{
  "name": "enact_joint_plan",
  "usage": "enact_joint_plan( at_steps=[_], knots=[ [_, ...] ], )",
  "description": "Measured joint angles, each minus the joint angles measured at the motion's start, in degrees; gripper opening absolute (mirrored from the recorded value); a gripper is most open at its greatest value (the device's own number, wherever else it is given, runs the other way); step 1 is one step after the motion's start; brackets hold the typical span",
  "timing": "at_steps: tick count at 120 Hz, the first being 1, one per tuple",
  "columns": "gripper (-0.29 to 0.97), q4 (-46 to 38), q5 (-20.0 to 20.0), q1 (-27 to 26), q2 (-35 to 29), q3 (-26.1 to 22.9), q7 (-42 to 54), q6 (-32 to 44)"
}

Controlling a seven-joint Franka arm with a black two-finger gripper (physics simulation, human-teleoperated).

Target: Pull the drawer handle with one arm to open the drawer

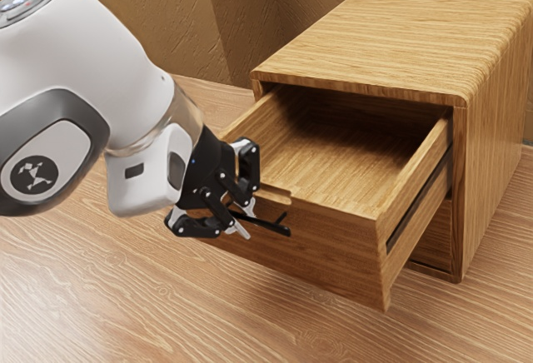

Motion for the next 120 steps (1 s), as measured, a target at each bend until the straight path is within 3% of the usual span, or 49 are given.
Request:
enact_joint_plan(
  at_steps=[75, 81, 87, 99, 120],
  knots=[
    [0.18, 1.8, -0.3, -0.7, -4.9, -0.7, -0.3, -2.6],
    [0.19, 4.6, -0.4, -1.2, -5.8, -1.0, -0.3, -4.5],
    [0.21, 12.8, -0.5, -1.0, -4.8, -1.0, -0.7, -9.1],
    [0.34, 35.6, 1.1, 6.0, 7.8, 1.7, -3.5, -23.6],
    [0.54, 41.6, 2.7, 8.9, 13.1, 4.6, -12.3, -38.1]
  ],
)
